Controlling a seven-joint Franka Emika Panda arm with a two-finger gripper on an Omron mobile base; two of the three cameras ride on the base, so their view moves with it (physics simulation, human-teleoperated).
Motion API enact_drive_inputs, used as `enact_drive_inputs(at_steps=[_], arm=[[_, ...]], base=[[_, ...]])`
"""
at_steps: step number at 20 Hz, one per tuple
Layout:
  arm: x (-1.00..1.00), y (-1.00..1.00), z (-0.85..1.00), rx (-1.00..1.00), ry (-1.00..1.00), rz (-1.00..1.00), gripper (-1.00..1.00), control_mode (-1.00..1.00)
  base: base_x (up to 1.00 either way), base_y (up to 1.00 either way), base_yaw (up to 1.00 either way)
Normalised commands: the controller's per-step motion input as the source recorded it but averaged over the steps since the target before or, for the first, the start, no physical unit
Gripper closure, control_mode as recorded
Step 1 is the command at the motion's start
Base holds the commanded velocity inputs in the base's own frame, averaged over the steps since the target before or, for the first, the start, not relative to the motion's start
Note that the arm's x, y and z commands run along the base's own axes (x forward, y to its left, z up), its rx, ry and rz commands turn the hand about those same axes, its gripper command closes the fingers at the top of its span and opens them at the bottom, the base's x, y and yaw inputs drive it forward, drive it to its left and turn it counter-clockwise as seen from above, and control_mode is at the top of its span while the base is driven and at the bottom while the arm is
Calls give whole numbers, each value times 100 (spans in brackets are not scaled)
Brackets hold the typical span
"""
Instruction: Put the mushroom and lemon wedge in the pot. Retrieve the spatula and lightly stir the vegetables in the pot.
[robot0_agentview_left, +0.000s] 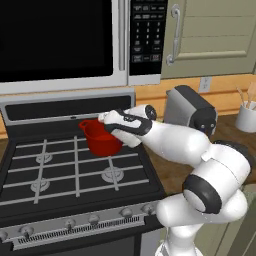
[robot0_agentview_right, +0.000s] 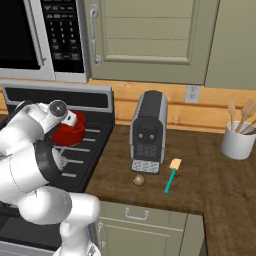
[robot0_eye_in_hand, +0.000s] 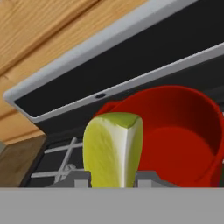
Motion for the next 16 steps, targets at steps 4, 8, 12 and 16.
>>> enact_drive_inputs(at_steps=[4,8,12,16], arm=[[51,23,-36,0,0,0,100,-100],[31,4,-30,-3,0,-3,100,-100],[37,1,-20,-7,0,-6,100,-100],[32,0,-9,-10,3,-8,100,-100]], base=[[0,0,0],[0,0,0],[0,0,0],[0,0,0]])
